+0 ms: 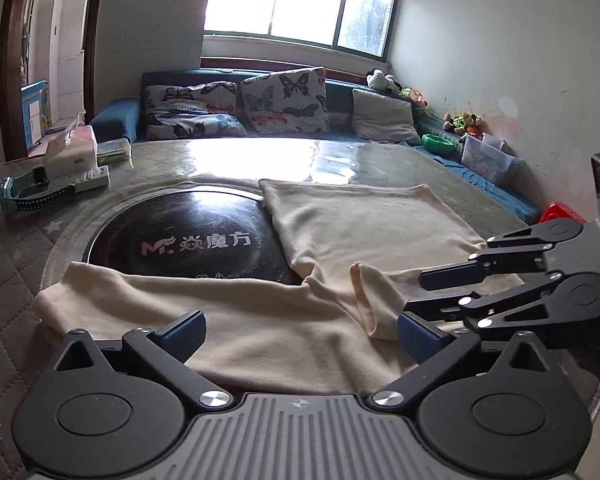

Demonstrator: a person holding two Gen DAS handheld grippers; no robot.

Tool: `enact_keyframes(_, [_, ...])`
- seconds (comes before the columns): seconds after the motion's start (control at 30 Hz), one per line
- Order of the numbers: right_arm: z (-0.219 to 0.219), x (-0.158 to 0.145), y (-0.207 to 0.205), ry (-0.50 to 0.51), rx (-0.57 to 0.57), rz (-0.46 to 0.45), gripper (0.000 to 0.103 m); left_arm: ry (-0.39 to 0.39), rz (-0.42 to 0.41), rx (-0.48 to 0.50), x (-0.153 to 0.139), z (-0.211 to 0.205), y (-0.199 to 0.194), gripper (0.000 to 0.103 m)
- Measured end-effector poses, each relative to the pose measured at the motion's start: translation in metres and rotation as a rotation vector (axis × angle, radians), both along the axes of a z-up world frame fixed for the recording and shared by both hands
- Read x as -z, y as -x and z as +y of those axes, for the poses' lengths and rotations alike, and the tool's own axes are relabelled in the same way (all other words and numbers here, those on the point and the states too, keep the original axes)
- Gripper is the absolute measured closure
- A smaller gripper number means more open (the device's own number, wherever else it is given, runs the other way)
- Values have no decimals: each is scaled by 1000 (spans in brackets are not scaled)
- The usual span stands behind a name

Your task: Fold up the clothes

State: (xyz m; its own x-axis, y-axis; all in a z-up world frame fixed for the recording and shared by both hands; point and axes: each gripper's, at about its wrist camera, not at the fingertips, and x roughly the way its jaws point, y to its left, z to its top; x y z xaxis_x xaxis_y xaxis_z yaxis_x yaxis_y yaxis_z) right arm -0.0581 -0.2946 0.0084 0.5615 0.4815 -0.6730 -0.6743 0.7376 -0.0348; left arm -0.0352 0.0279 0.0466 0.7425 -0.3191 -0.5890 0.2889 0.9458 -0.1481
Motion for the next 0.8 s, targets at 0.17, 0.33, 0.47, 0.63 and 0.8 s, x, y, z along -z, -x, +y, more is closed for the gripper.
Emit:
enact_keyframes(0.17, [11,5,5,7,-56,20,71,10,49,-31,8,3,-6,0])
enact_keyframes(0.33, [23,17,5,20,-61,41,88,23,99,-77,16,17,-10,0])
enact_keyframes(0.47, [26,16,10,20,-103,37,91,40,107,-144,15,37,-14,0])
enact_keyframes(0.63, [27,16,10,19,-105,49,88,0,90,-247,11,58,-24,0])
enact_keyframes(0.8, [28,15,11,23,-105,47,87,-62,68,-295,13,69,-33,0])
